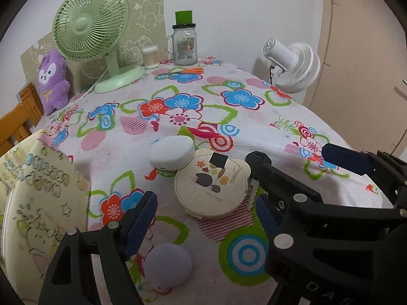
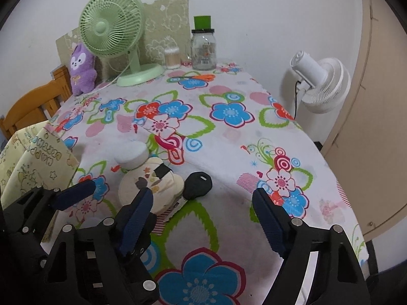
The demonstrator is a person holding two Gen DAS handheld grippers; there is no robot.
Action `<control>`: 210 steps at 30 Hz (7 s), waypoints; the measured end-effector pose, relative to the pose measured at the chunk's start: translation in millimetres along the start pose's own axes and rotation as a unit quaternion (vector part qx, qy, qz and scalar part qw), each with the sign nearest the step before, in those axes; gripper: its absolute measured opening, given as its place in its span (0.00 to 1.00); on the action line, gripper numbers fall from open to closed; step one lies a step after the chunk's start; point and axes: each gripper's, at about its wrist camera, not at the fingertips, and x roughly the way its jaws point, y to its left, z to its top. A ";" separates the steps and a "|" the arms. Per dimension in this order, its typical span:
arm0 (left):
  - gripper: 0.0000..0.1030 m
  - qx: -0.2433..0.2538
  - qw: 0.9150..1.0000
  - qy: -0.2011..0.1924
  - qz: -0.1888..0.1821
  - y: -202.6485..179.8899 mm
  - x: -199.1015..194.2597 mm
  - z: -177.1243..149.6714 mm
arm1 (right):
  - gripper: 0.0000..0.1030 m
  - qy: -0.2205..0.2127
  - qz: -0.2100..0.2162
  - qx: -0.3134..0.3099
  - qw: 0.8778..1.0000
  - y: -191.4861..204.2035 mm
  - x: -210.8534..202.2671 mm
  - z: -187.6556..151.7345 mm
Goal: Organize rigid objects
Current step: 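Move the left tool to the round beige compact while the right tool approaches the black key fob, then close the left tool on the beige compact while the right tool closes on the black key fob, then carry the beige compact and black key fob with both tools to the yellow box, then lower the beige compact and black key fob into the yellow box and open both tools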
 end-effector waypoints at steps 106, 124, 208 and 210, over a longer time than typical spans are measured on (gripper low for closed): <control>0.74 0.012 0.999 -0.030 0.007 23.7 -91.8 -10.1 | 0.34 -0.014 -0.018 -0.013 1.000 48.7 -63.0 6.1; 0.74 0.014 0.999 -0.050 0.015 46.9 -130.8 -5.6 | 0.34 -0.043 -0.004 -0.027 0.999 80.9 -98.7 18.0; 0.74 -0.081 0.992 -0.004 0.096 215.6 -94.4 -26.3 | 0.34 0.000 0.080 -0.136 0.987 250.8 -30.5 52.5; 0.74 -0.083 0.992 0.000 0.094 217.9 -92.5 -28.4 | 0.34 0.004 0.086 -0.139 0.987 253.2 -28.9 50.8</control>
